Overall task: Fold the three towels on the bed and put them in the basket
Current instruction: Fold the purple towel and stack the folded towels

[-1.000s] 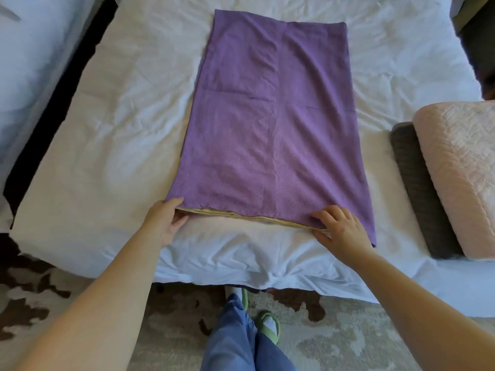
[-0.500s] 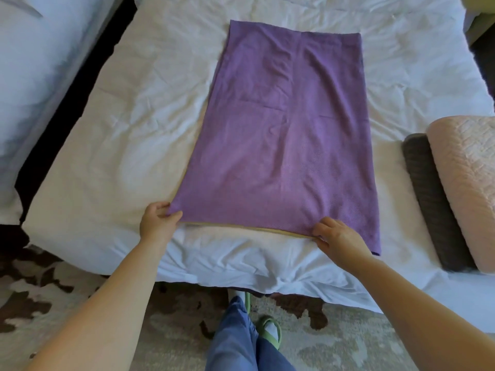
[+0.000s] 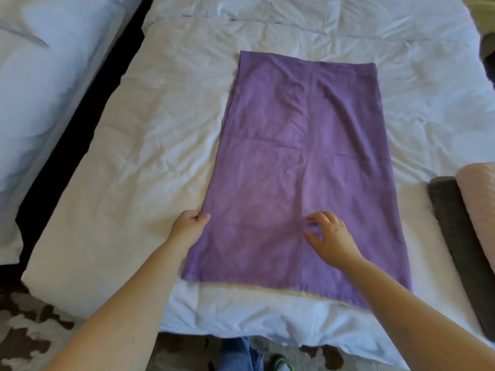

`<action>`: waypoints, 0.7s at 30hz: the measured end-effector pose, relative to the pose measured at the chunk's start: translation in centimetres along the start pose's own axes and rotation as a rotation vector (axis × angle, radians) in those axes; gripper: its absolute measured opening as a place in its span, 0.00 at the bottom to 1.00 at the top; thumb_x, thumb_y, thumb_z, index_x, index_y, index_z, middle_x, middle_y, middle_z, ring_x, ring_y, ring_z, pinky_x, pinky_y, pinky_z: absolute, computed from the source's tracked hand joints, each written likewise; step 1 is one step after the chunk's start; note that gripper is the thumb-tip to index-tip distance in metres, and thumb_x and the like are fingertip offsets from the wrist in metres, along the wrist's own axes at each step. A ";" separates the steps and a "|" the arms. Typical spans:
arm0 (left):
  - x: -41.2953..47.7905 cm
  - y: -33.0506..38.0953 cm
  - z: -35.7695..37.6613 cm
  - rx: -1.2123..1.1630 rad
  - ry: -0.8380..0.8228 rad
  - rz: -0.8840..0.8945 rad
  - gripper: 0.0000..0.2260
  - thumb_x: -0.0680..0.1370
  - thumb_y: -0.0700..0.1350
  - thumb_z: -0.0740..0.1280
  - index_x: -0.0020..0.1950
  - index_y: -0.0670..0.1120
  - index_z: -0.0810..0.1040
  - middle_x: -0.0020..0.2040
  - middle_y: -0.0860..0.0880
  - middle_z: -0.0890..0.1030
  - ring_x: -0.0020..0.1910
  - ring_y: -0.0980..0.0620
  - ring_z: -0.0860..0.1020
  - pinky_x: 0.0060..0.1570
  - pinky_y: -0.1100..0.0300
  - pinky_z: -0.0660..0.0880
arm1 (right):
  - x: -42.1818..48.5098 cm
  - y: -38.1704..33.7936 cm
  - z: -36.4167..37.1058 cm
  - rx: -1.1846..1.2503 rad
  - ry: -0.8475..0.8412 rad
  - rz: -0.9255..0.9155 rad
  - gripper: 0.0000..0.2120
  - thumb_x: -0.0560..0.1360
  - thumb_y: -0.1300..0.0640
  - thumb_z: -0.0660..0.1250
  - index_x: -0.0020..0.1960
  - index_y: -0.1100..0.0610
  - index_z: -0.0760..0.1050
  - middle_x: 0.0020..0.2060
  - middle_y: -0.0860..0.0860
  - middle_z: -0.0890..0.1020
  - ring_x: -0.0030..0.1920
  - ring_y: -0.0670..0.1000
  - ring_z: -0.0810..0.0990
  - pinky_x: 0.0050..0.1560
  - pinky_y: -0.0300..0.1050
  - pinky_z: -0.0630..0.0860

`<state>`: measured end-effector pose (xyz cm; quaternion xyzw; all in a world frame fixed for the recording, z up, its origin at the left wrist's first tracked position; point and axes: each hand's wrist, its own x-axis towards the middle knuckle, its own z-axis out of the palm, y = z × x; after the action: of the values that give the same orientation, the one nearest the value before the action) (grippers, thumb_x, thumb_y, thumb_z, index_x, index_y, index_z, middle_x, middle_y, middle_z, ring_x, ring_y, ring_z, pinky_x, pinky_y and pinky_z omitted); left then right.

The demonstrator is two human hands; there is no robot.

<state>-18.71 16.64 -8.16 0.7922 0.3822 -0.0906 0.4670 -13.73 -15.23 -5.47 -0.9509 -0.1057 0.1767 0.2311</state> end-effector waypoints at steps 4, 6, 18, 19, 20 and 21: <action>6.4 4.7 0.7 -0.073 -0.046 0.028 0.18 0.77 0.46 0.68 0.63 0.39 0.75 0.58 0.42 0.81 0.56 0.47 0.79 0.56 0.59 0.72 | 6.9 -2.6 0.3 0.008 0.030 0.038 0.19 0.74 0.56 0.67 0.64 0.56 0.72 0.61 0.53 0.73 0.61 0.58 0.70 0.61 0.49 0.68; 9.5 7.3 1.1 -0.114 -0.076 0.038 0.18 0.77 0.46 0.68 0.64 0.40 0.75 0.58 0.43 0.80 0.54 0.49 0.78 0.54 0.61 0.71 | 10.6 -3.8 0.3 0.019 0.033 0.053 0.19 0.74 0.56 0.67 0.64 0.55 0.72 0.61 0.53 0.73 0.62 0.59 0.69 0.61 0.49 0.67; 25.3 21.9 4.2 -0.251 -0.166 0.100 0.15 0.77 0.47 0.67 0.60 0.40 0.77 0.55 0.42 0.81 0.54 0.44 0.80 0.59 0.47 0.75 | 27.9 -6.0 -4.0 0.110 0.071 0.084 0.19 0.75 0.56 0.67 0.65 0.54 0.70 0.62 0.52 0.72 0.64 0.57 0.68 0.58 0.42 0.63; 26.4 23.0 4.6 -0.252 -0.158 0.111 0.17 0.77 0.47 0.67 0.63 0.41 0.75 0.57 0.43 0.81 0.55 0.45 0.79 0.60 0.49 0.75 | 29.2 -5.9 -4.6 0.119 0.076 0.082 0.19 0.75 0.56 0.67 0.65 0.54 0.71 0.62 0.51 0.72 0.64 0.56 0.68 0.57 0.42 0.63; 27.4 24.1 4.9 -0.256 -0.153 0.131 0.19 0.77 0.46 0.67 0.65 0.42 0.73 0.58 0.45 0.80 0.55 0.47 0.79 0.60 0.51 0.75 | 30.5 -5.8 -5.2 0.129 0.079 0.083 0.19 0.75 0.56 0.67 0.65 0.53 0.71 0.62 0.51 0.72 0.64 0.56 0.68 0.57 0.41 0.63; 28.5 25.1 5.3 -0.259 -0.149 0.156 0.19 0.77 0.46 0.68 0.67 0.43 0.73 0.59 0.46 0.80 0.56 0.48 0.79 0.60 0.53 0.75 | 31.8 -5.8 -5.7 0.134 0.080 0.081 0.19 0.75 0.56 0.67 0.65 0.53 0.71 0.62 0.51 0.73 0.64 0.55 0.68 0.57 0.42 0.63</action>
<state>19.47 20.39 -8.44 0.7436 0.2924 -0.0625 0.5980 16.92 -3.46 -7.11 -0.9431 -0.0460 0.1546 0.2908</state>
